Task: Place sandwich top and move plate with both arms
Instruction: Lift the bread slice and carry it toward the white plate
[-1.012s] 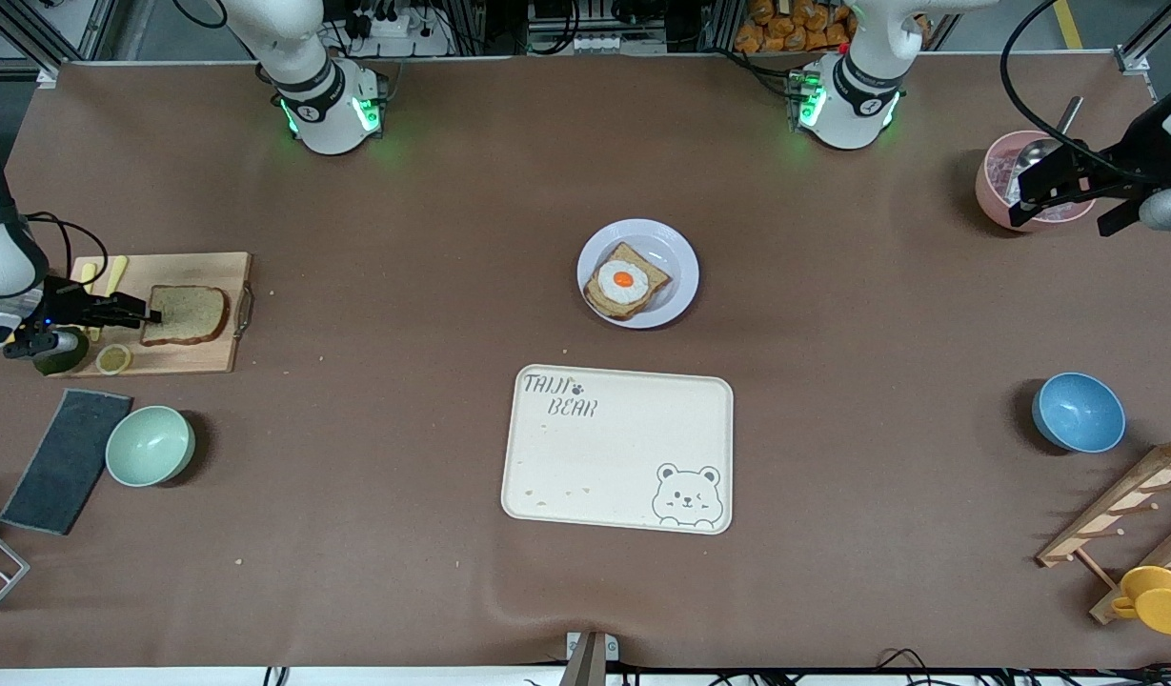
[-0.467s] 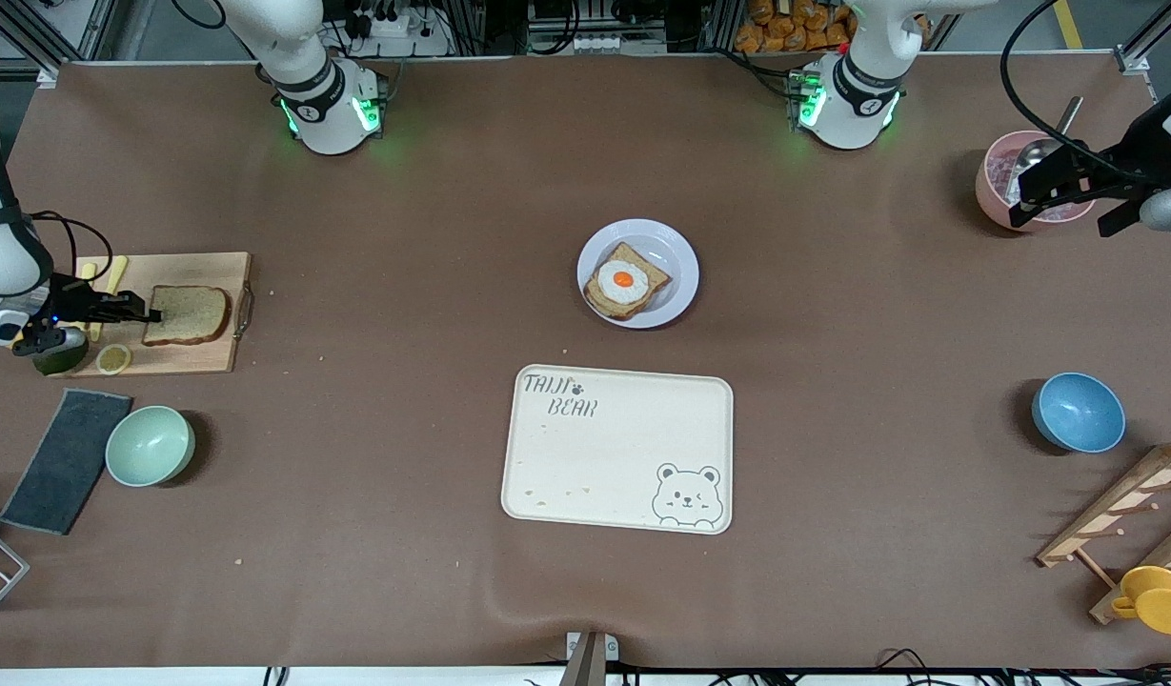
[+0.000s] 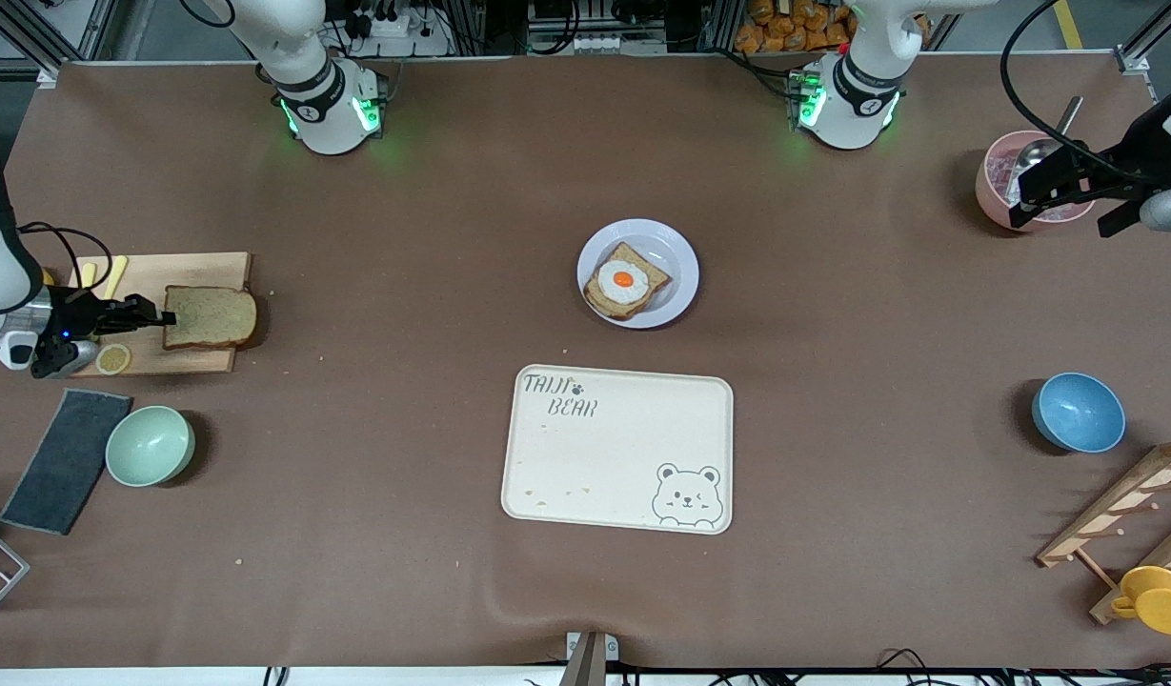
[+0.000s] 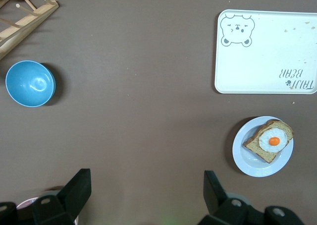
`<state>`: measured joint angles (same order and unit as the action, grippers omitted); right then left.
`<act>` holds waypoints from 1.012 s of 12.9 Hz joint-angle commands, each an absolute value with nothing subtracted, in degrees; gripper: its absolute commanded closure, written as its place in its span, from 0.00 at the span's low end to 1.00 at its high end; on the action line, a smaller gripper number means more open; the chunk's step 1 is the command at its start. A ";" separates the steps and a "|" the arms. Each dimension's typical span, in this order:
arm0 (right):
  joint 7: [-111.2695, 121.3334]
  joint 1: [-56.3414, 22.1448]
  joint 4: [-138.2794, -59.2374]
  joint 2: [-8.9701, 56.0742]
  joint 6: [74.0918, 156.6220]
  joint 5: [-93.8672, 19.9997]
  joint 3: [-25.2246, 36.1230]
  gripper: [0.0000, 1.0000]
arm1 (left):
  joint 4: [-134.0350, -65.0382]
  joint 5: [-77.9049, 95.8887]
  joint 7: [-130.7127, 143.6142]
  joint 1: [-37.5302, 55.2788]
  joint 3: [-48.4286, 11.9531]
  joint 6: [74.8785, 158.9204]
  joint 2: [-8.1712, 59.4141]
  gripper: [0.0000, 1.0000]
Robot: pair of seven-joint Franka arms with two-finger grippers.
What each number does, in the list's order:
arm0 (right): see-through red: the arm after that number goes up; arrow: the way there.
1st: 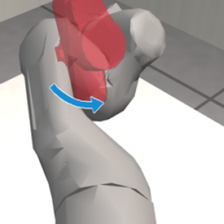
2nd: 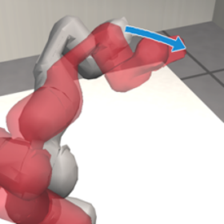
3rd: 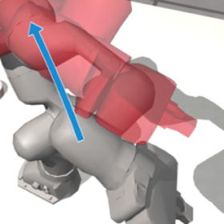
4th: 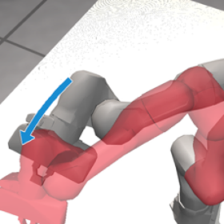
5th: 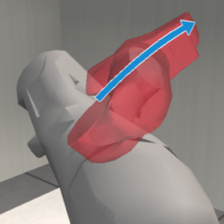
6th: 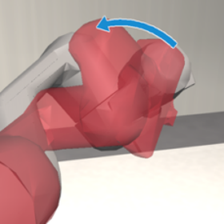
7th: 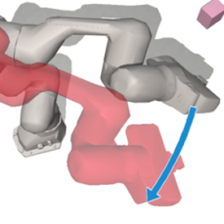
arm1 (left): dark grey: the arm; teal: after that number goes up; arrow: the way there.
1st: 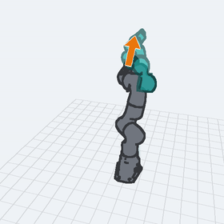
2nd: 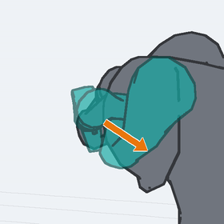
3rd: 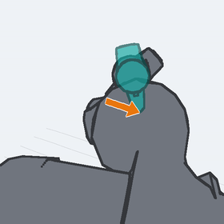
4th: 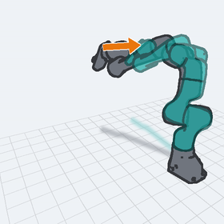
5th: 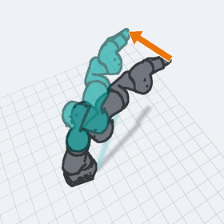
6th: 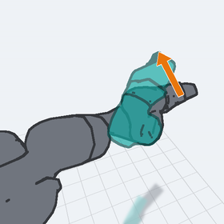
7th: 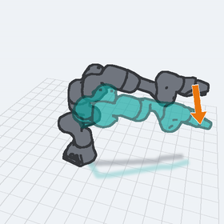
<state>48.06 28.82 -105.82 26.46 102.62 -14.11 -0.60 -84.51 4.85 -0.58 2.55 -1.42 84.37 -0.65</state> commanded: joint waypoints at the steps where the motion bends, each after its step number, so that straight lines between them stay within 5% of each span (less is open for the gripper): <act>1: 43.43 24.28 -102.49 24.88 95.90 -14.85 -0.79 1.00 | -84.64 5.54 0.09 1.93 -1.76 84.99 -0.79 0.00; 13: 12.32 -9.54 -101.95 22.24 99.30 -38.06 -1.50 1.00 | -84.64 5.54 0.09 1.93 -1.76 84.99 -0.79 0.00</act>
